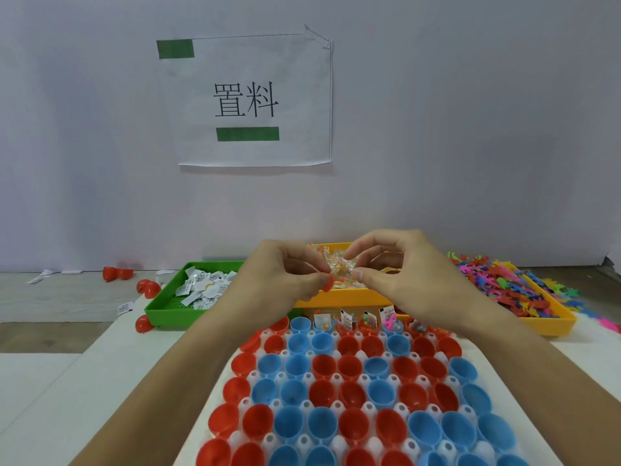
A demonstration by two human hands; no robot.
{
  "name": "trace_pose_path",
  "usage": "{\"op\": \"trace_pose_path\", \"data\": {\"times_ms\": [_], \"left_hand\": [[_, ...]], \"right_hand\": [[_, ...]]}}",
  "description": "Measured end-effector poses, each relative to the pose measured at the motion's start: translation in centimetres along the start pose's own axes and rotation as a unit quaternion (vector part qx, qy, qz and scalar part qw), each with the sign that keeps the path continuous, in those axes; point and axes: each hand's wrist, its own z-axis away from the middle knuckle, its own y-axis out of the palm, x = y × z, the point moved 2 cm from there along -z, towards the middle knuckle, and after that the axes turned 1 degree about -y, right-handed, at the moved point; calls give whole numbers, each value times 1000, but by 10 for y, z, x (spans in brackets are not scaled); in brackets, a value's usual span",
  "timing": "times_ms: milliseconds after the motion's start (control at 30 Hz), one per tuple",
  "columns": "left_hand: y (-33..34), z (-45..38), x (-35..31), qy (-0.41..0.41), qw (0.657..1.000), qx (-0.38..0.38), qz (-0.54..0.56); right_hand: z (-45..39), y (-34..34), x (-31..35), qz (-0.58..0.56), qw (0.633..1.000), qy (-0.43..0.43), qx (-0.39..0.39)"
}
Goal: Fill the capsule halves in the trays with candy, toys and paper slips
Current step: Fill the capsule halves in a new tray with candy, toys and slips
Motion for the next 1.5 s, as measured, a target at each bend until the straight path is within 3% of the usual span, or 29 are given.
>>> {"op": "trace_pose_path", "data": {"times_ms": [200, 333, 567, 1100, 1500], "left_hand": [[-21, -6, 19, -19, 978, 34, -205], [-22, -10, 29, -25, 960, 15, -279], [-1, -14, 46, 7, 958, -17, -287], [14, -17, 61, 30, 950, 19, -309], [18, -21, 44, 124, 944, -64, -299]], "right_hand": [[-1, 0, -1, 18, 1000, 1, 12], [-2, 1, -3, 22, 1000, 3, 15], [-2, 2, -5, 30, 999, -2, 19], [-3, 0, -11, 33, 999, -11, 9], [-6, -8, -20, 50, 999, -6, -5]]}}
